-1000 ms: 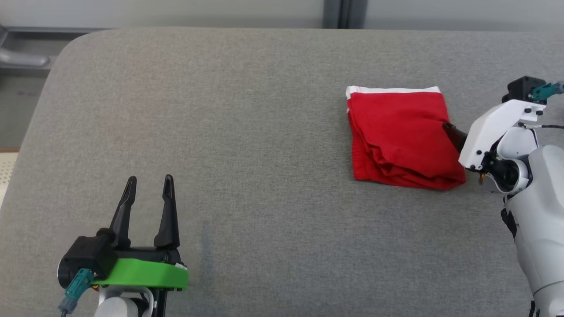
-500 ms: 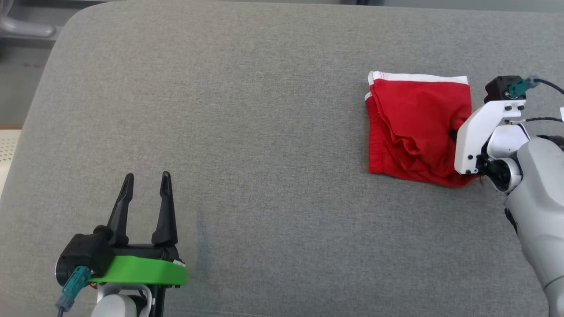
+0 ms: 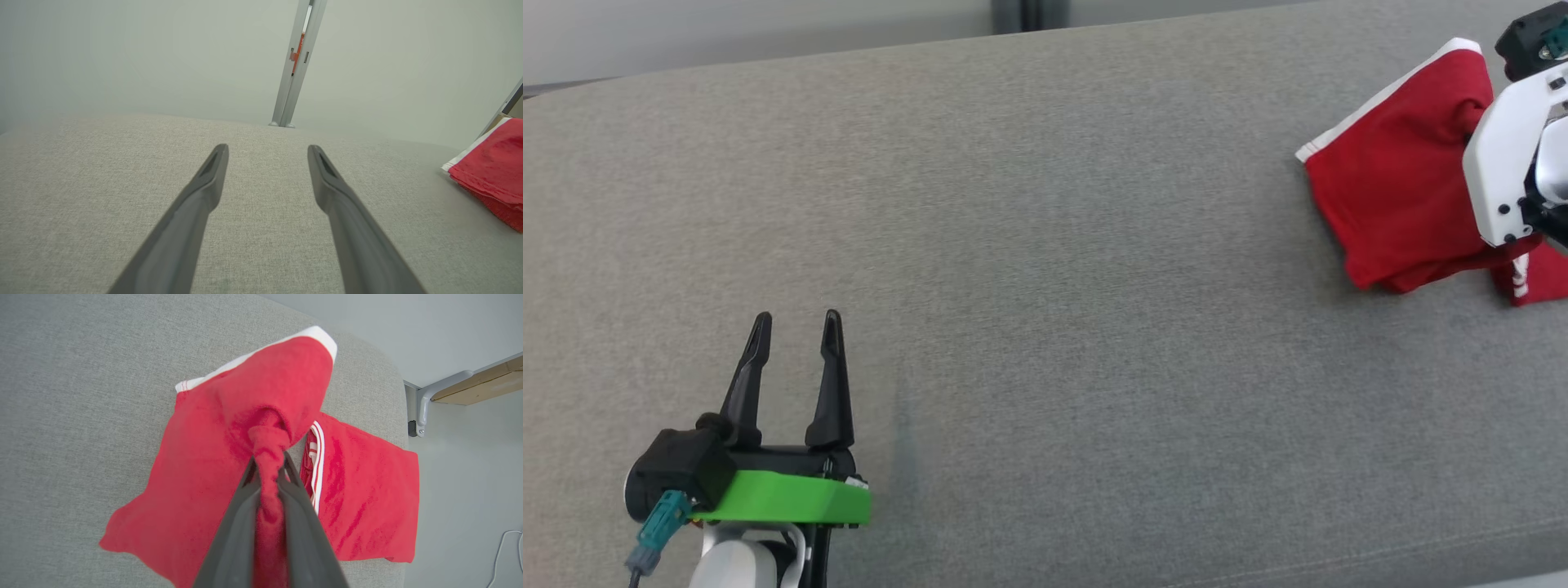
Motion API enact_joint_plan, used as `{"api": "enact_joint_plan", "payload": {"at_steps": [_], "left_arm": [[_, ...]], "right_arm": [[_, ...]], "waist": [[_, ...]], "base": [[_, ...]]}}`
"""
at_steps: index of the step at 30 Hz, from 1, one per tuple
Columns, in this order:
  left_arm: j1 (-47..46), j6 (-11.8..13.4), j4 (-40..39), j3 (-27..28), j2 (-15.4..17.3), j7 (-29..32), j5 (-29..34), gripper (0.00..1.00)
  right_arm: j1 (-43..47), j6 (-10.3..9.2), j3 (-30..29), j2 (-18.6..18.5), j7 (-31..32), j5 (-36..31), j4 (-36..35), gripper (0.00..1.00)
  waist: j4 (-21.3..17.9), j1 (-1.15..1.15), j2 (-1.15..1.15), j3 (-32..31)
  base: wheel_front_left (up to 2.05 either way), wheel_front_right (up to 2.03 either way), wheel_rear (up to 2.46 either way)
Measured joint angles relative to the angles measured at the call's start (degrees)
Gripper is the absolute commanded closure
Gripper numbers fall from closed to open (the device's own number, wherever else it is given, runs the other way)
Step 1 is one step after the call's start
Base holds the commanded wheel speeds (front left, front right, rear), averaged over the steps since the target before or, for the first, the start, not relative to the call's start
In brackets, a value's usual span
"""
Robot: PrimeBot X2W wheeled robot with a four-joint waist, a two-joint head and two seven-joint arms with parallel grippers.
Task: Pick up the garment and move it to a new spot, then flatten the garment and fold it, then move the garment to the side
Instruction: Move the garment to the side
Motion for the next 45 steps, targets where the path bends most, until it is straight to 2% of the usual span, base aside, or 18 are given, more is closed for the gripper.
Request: {"api": "enact_joint_plan", "payload": {"at_steps": [5, 10, 17, 23, 25, 33, 41, 45], "left_arm": [[-1.99, 0.00, -0.29, -1.09, 1.02, 0.00, 0.03, 0.00], [-3.36, 0.00, -0.32, -1.75, 2.74, 0.00, 0.00, 0.00], [-5.60, 0.00, -1.40, -2.16, 4.69, 0.00, -0.03, 0.00], [-6.47, 0.00, -3.36, -1.41, 5.75, 0.00, 0.26, 0.00], [-6.61, 0.00, -3.68, -1.37, 6.05, 0.00, 0.36, 0.00], [-6.89, 0.00, -3.59, -0.94, 5.68, 0.00, 0.43, 0.00], [-4.26, 0.00, -1.51, 0.18, 3.61, 0.00, -0.34, 0.00], [-1.88, 0.00, -0.09, 1.30, 2.82, 0.00, -0.70, 0.00]], "right_arm": [[-0.17, 0.00, 0.46, -3.92, -4.28, -0.66, 0.98, 1.00], [-0.86, 0.01, -0.13, -7.00, -11.93, -4.11, 3.80, 1.00], [-1.01, 0.01, 0.47, -12.88, -20.58, -10.32, 7.92, 1.00], [-0.15, 0.01, -4.92, -14.58, -25.90, -12.58, 13.18, 1.00], [0.53, 0.01, -6.53, -14.51, -27.39, -14.15, 14.68, 0.00], [2.83, 0.01, -12.78, -11.55, -34.74, -22.03, 16.81, 0.00], [8.64, 0.01, -19.35, -3.36, -44.09, -23.06, 11.05, 0.00], [14.50, 0.01, -20.82, 2.41, -46.12, -21.59, 4.37, 0.00]], "waist": [[-4.35, 0.00, 0.00, 0.87], [-6.29, 0.00, 0.00, 3.76], [-6.14, 0.00, 0.00, 9.02], [-4.50, 0.00, 0.00, 13.04], [-3.87, 0.00, 0.00, 14.03], [-1.53, 0.01, 0.00, 14.20], [-1.09, 0.01, 0.00, 8.47], [-0.89, 0.00, 0.00, 4.56]], "base": [[0.00, 0.00, 0.00], [0.00, 0.00, 0.00], [0.00, 0.00, 0.00], [0.00, 0.00, 0.00], [0.00, 0.00, 0.00], [0.00, 0.00, 0.00], [0.00, 0.00, 0.00], [0.00, 0.00, 0.00]]}}
